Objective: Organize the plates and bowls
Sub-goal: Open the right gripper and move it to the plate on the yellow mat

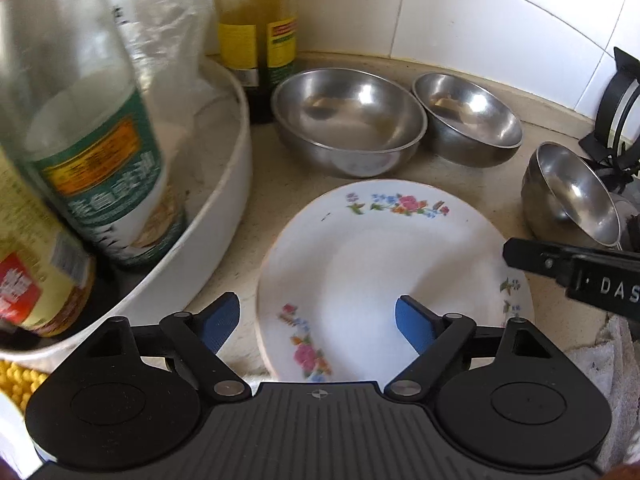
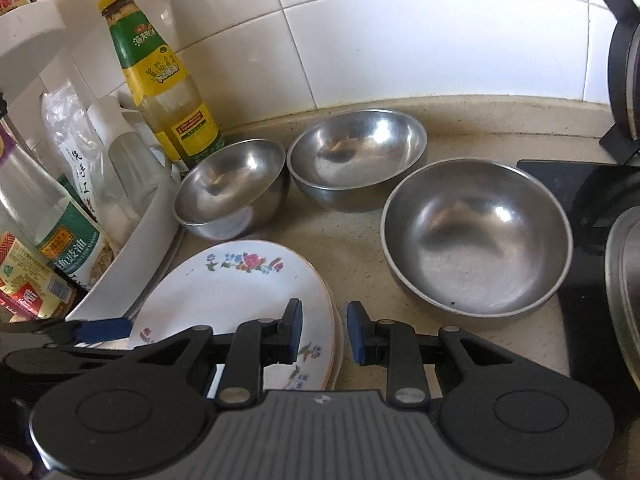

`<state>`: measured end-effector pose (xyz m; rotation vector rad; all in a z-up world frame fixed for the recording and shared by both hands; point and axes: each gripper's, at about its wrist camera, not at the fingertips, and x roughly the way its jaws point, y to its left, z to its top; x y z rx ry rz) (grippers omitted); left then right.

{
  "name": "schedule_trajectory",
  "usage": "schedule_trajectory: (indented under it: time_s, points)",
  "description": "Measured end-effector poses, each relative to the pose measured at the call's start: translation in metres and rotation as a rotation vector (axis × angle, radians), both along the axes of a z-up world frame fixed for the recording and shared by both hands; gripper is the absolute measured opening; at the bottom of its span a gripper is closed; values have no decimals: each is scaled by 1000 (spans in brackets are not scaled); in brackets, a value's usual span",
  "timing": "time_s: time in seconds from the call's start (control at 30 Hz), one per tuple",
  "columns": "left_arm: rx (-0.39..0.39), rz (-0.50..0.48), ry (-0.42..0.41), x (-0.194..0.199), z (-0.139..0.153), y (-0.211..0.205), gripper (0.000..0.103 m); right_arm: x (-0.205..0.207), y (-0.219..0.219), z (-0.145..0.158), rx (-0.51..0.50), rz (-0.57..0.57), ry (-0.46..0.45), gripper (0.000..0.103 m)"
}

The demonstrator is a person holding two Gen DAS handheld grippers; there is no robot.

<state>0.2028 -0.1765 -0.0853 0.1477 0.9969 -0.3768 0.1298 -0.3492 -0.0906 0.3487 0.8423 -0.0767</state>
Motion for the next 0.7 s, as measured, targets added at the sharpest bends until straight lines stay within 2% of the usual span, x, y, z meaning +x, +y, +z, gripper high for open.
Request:
schedule_trajectory:
  time_s: [0.2, 0.3, 0.4, 0.57, 0.7]
  points:
    - [-5, 45, -40, -29, 18, 20, 91, -19, 13, 16, -20, 37, -34, 50]
    - [-1, 77, -50, -47, 23, 33, 92, -28, 26, 25, -19, 83, -49, 56]
    - [-2, 120, -44, -64, 26, 48, 92, -33, 42, 29, -13, 150, -53, 57]
    - [-1, 226, -66, -90, 39, 80, 95, -36, 75, 32, -4, 266, -59, 59]
    - [24, 353, -84, -112, 51, 118, 95, -37, 101, 31, 27, 378, -55, 60]
